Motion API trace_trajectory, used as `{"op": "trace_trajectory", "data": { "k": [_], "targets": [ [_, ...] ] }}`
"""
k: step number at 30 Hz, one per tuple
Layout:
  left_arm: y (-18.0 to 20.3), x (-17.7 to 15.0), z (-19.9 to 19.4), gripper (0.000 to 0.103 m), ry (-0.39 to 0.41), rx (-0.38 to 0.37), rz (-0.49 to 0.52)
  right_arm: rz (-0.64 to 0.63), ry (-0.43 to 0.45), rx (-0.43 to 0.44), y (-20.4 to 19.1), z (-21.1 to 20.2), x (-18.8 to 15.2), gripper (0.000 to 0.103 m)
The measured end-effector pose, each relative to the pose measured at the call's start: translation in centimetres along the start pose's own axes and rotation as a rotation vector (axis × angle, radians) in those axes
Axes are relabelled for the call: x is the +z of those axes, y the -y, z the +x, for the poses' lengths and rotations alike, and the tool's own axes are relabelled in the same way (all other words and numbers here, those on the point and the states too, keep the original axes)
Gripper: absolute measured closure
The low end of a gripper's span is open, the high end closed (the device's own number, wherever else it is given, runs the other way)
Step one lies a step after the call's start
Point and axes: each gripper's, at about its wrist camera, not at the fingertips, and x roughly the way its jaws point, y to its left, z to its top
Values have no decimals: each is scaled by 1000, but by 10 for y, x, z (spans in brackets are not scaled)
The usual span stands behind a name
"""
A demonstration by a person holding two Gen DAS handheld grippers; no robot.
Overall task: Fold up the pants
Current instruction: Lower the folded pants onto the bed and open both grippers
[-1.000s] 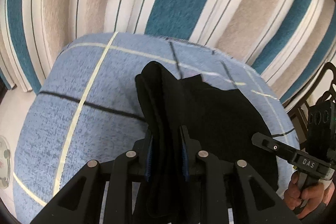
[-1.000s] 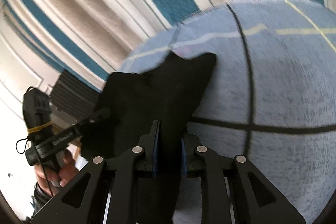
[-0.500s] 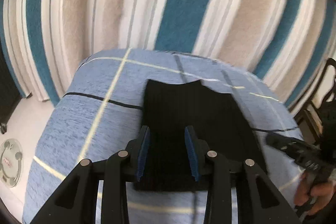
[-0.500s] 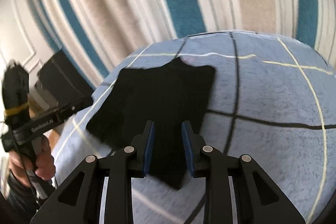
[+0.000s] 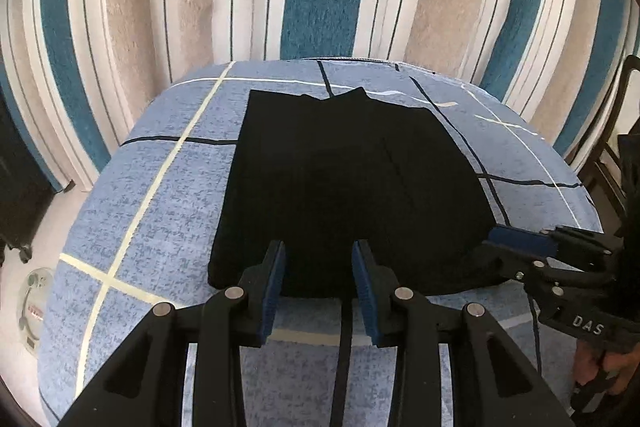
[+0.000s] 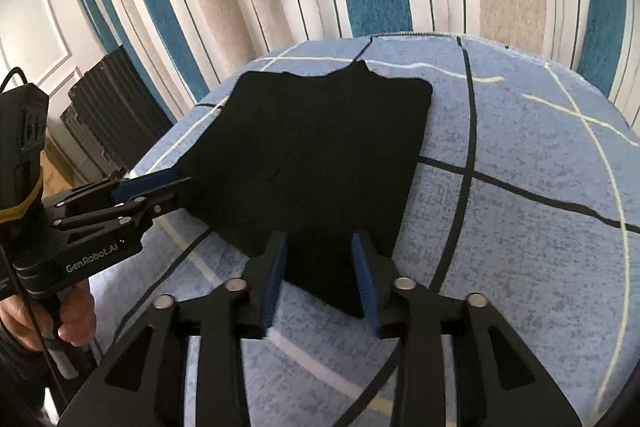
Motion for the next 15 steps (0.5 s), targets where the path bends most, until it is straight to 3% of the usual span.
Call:
{"op": "trace_trajectory", "data": {
  "k": [15],
  "targets": [
    [26, -33, -44, 65, 3, 67, -20, -3, 11, -26, -20, -37, -44, 54]
  ]
}}
